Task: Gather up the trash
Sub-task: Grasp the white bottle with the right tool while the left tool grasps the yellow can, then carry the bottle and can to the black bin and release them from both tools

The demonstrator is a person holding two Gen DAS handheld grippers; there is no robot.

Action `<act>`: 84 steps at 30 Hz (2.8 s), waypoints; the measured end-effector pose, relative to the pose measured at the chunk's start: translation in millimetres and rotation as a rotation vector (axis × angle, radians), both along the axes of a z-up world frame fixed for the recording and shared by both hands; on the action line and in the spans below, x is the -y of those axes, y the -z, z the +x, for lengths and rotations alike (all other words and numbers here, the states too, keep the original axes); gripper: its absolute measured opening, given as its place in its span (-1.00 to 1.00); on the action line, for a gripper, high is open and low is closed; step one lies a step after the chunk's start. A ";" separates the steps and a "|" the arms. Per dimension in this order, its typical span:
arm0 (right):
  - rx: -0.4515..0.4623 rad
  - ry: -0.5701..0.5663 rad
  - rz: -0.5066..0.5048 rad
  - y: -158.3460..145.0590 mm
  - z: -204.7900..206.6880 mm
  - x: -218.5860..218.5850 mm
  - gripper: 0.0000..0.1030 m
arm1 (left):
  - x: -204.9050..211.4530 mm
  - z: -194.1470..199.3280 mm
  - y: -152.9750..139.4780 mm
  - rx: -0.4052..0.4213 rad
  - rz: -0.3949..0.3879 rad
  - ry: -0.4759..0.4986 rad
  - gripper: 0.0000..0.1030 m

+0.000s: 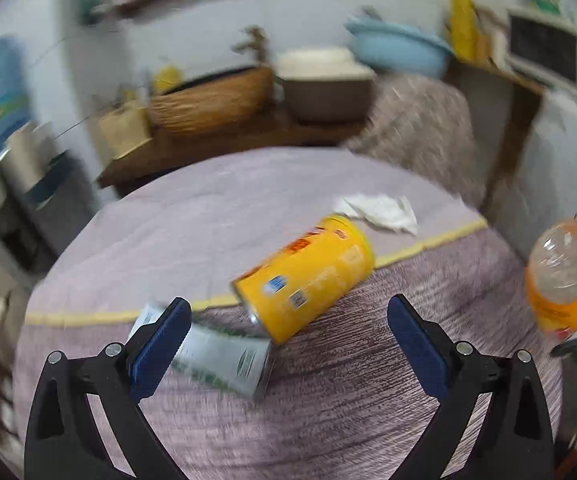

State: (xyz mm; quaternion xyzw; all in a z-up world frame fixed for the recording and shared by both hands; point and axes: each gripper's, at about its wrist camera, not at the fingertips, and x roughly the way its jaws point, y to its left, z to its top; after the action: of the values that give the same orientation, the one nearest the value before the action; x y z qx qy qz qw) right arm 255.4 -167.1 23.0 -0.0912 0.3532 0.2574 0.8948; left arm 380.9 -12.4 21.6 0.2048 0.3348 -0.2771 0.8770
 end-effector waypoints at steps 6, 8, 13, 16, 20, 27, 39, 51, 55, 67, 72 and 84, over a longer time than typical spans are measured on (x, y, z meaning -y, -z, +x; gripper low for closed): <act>-0.026 0.088 0.029 13.0 -13.4 44.0 0.20 | 64.0 28.3 26.2 -0.004 0.441 0.166 0.89; -0.041 0.121 0.054 19.3 -16.3 60.3 0.20 | 76.9 33.7 33.5 -0.019 0.508 0.198 0.89; -0.059 0.181 0.085 29.9 -26.5 85.4 0.20 | 96.7 52.4 58.7 -0.063 0.639 0.217 0.84; -0.062 0.201 0.103 32.9 -31.5 98.0 0.20 | 98.9 61.5 64.5 -0.099 0.643 0.206 0.65; -0.057 0.242 0.132 35.2 -38.3 113.2 0.20 | 98.1 67.5 66.7 -0.087 0.634 0.169 0.39; -0.042 0.333 0.232 40.9 -59.3 145.3 0.20 | 89.7 54.2 44.7 -0.012 0.447 0.071 0.34; 0.004 0.603 0.287 62.5 -107.8 216.1 0.20 | 76.9 -62.3 -12.7 0.092 -0.030 0.042 0.27; -0.190 0.810 0.195 163.4 -100.9 269.6 0.20 | 184.6 -166.2 -23.4 0.061 -0.225 0.263 0.27; -0.283 0.856 0.229 206.5 -81.5 287.2 0.20 | 224.3 -183.2 -8.0 0.018 -0.249 0.289 0.27; -0.293 0.951 0.147 232.5 -90.7 294.3 0.31 | 302.9 -166.5 57.3 -0.152 -0.222 0.249 0.27; -0.240 0.998 0.134 215.7 -130.5 289.8 0.31 | 336.0 -153.8 85.0 -0.205 -0.166 0.234 0.27; -0.193 1.023 0.146 192.4 -192.9 272.9 0.31 | 391.3 -142.7 158.8 -0.324 -0.015 0.207 0.28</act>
State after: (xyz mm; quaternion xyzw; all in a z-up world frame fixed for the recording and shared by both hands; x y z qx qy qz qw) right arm 62.5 -440.0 -169.4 0.1796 0.4145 -0.1813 0.8735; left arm 238.2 -403.7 -137.2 0.1843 0.4465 -0.3978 0.7800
